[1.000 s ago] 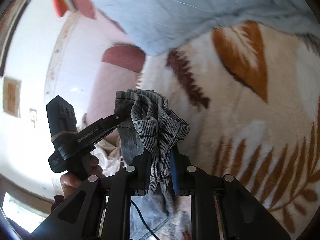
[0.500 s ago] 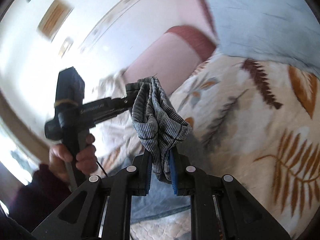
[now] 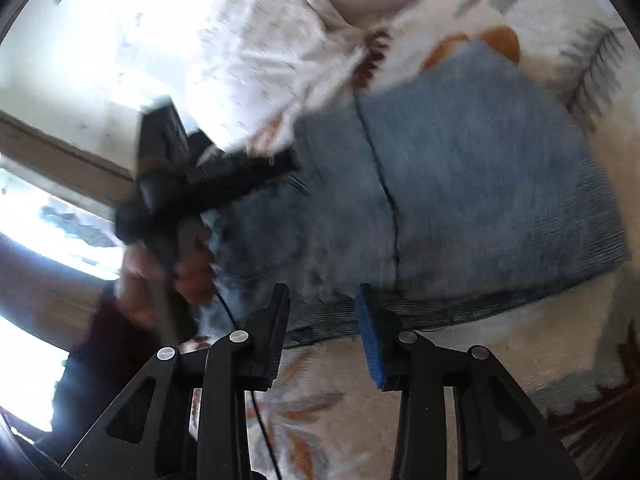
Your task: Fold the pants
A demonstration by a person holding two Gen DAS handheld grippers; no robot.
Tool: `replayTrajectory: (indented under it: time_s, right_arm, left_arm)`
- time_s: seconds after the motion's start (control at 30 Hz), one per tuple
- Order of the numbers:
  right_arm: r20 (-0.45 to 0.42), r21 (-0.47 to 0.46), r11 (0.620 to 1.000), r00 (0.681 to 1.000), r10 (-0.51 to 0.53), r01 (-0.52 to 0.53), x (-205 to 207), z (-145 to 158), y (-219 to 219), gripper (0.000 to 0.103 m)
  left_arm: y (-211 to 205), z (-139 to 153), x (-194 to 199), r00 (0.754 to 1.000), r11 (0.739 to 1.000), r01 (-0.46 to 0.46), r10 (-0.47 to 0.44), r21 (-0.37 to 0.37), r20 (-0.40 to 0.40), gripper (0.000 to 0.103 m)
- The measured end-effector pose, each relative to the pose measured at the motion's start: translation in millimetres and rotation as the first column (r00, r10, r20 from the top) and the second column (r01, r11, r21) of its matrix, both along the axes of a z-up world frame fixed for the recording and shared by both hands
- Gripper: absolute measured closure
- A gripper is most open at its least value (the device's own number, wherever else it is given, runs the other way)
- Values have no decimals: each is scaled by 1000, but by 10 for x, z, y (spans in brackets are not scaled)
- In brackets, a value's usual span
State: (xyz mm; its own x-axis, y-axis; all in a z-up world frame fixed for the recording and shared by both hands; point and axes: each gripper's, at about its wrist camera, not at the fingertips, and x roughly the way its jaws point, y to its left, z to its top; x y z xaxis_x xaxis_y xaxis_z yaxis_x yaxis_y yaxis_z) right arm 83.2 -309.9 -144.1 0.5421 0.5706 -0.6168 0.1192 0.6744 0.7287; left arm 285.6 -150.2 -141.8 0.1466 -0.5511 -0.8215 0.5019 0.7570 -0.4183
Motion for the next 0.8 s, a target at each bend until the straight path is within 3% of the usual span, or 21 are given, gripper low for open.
replayTrajectory:
  time_s: [0.13, 0.33, 0.43, 0.53, 0.63, 0.77, 0.8]
  right_arm:
    - [61, -1, 989, 987, -147, 147, -76, 144, -390, 62]
    - [10, 33, 932, 932, -362, 361, -84, -11, -908, 62]
    - [-22, 55, 921, 922, -386, 386, -35, -120, -993, 62]
    - [-29, 56, 922, 924, -381, 382, -9, -151, -980, 62]
    - [-5, 28, 928, 929, -370, 370, 0, -86, -952, 61]
    - [13, 2, 930, 930, -367, 367, 22, -40, -929, 60]
    - [10, -8, 932, 932, -362, 362, 32, -50, -903, 60]
  left_arm:
    - [168, 108, -160, 999, 999, -42, 43, -20, 20, 54]
    - [-129, 113, -659, 1000, 997, 4, -3, -81, 7, 46]
    - [-273, 5, -827, 1000, 997, 5, -5, -82, -3, 46]
    - [-418, -259, -912, 999, 999, 9, -7, 51, -38, 46]
    - [-395, -283, -1028, 1000, 1000, 2, -2, 14, 9, 49]
    - [-300, -292, -1061, 999, 999, -12, 10, -49, -31, 73]
    - [-243, -295, -1048, 999, 996, -28, 25, -82, -45, 75]
